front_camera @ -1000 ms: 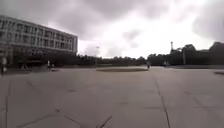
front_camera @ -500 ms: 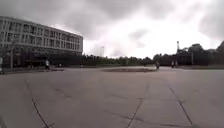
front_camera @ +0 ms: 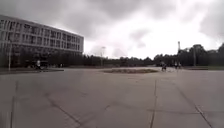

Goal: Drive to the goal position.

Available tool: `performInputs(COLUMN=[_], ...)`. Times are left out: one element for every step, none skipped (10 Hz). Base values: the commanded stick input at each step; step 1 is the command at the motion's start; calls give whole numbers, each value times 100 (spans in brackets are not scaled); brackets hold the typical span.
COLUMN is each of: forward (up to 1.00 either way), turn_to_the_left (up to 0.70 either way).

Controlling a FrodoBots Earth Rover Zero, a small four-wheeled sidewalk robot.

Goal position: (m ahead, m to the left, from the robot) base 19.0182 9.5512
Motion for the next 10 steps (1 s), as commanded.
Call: performInputs(forward=[85,85,85,85,85,85,85,85,85,85], turn_to_the_left=[0,0,0,0,0,0,0,0,0,0])
